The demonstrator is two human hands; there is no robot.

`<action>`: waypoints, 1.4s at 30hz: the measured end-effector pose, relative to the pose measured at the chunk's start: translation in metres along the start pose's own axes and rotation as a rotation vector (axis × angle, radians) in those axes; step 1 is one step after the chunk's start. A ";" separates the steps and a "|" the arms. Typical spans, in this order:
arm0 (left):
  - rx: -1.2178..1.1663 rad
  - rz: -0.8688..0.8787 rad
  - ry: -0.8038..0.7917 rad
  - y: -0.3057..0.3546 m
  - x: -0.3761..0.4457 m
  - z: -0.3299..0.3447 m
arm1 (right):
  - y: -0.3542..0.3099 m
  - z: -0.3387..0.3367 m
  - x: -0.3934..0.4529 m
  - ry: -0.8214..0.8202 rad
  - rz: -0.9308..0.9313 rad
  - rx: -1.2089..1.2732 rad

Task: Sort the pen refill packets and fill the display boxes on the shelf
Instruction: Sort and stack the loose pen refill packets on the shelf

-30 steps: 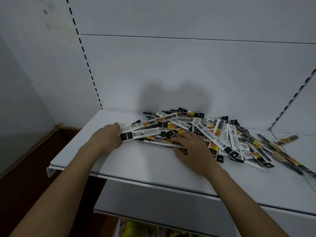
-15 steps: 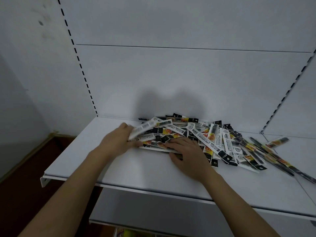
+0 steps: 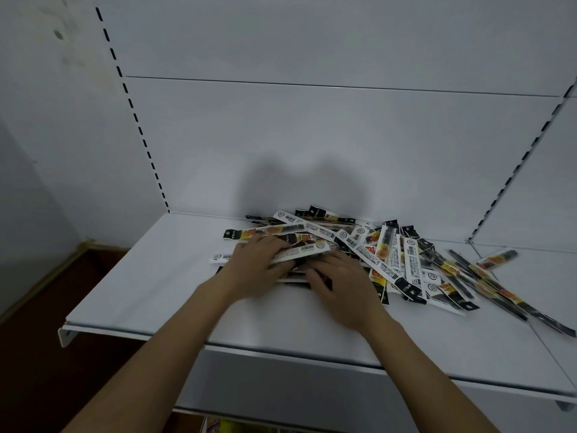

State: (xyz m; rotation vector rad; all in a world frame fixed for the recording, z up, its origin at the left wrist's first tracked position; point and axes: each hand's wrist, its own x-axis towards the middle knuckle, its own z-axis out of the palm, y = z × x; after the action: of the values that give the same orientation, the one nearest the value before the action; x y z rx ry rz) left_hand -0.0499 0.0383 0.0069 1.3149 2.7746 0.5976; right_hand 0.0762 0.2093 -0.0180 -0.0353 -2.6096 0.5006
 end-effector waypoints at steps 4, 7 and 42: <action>0.208 0.051 0.011 0.014 -0.002 0.011 | 0.001 -0.006 -0.001 -0.100 0.164 -0.076; 0.206 0.087 0.001 0.012 -0.002 0.019 | 0.006 -0.007 -0.003 -0.105 0.204 -0.229; 0.103 0.232 0.103 -0.009 -0.031 0.009 | -0.001 -0.040 0.016 0.358 0.111 0.113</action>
State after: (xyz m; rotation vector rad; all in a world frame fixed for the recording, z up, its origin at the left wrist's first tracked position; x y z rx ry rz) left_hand -0.0347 0.0129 -0.0089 1.6909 2.7874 0.5514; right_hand 0.0811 0.2236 0.0224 -0.2138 -2.2352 0.6178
